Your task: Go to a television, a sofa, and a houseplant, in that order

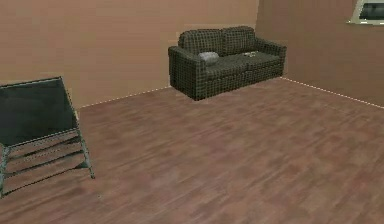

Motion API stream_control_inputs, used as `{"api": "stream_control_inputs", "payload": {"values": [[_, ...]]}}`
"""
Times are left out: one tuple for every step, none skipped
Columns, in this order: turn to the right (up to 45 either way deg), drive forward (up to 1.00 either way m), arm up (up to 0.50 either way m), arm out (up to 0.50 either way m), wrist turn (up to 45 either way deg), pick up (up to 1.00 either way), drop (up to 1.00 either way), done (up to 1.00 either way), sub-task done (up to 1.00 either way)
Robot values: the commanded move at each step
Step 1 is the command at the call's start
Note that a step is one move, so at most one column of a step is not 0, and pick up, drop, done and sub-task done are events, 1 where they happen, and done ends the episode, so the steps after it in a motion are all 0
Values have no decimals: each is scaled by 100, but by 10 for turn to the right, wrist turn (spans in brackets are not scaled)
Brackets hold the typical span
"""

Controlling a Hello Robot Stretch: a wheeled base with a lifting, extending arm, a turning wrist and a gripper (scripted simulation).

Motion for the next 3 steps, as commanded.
{"api": "stream_control_inputs", "payload": {"values": [[0, 100, 0, 0, 0, 0, 0, 0, 0], [0, 100, 0, 0, 0, 0, 0, 0, 0], [90, 0, 0, 0, 0, 0, 0, 0, 0]]}}
